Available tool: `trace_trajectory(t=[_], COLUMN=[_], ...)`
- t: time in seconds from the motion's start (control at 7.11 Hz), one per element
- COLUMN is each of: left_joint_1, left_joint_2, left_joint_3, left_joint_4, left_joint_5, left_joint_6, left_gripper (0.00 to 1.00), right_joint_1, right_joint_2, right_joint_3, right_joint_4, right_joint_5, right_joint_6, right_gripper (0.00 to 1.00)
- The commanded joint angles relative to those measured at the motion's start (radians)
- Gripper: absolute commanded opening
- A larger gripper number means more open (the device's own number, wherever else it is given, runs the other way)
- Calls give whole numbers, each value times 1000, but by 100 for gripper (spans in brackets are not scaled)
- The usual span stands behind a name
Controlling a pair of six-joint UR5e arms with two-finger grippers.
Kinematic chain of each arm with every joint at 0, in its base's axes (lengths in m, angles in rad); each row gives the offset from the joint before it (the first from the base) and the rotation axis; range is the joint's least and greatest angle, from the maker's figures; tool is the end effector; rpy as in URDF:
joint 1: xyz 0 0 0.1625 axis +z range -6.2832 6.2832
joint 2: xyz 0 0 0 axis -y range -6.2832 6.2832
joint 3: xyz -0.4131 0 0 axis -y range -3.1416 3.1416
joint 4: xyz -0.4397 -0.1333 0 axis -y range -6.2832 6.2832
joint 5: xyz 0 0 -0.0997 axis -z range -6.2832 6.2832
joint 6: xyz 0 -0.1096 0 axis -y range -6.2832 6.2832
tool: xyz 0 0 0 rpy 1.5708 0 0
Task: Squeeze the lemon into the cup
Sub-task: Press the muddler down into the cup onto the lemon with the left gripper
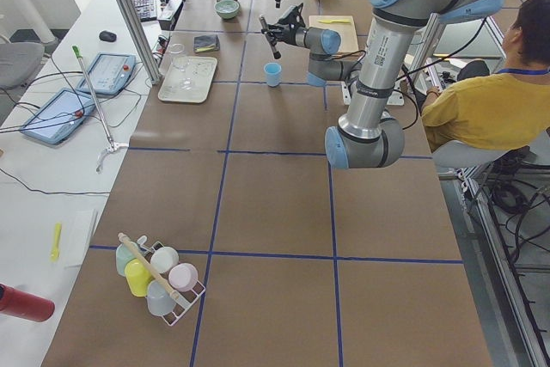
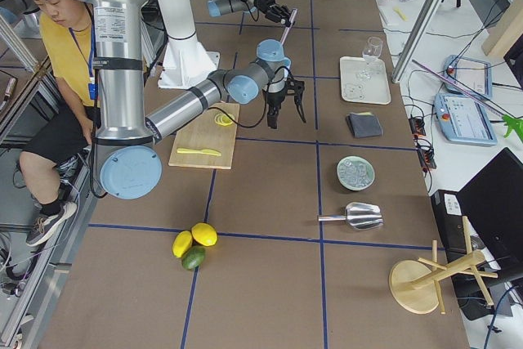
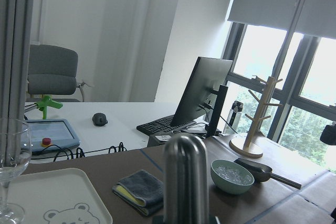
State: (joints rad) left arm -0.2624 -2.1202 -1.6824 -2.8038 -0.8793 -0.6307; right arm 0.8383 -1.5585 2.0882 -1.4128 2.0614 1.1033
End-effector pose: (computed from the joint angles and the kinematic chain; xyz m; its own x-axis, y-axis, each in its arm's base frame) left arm 0.5376 -0.3548 0.1235 0.4521 0.5227 -0.7227 0.7099 0.2797 0.6464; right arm -0.2890 -0.4434 0.3648 0.6667 0.1468 0.7307 -0.1740 0.9840 -0.0389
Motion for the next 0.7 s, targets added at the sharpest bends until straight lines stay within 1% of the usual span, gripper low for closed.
trace_trajectory(t=[0.0,0.14,0.28,0.56], left_joint_1=[28,29,29,29], left_joint_2=[-18,-38,-41,-64], left_joint_3=[55,88,96,148], left_joint_4=[-3,-3,-3,-5], left_joint_5=[103,108,108,108], left_joint_6=[5,5,5,5], left_gripper=[0,0,0,0], right_joint_1=[1,2,1,1], right_joint_2=[3,2,3,2], right_joint_3=[3,3,1,0], right_joint_4=[0,0,0,0], right_joint_5=[8,16,16,16], right_joint_6=[4,4,4,3], right_gripper=[100,100,100,100])
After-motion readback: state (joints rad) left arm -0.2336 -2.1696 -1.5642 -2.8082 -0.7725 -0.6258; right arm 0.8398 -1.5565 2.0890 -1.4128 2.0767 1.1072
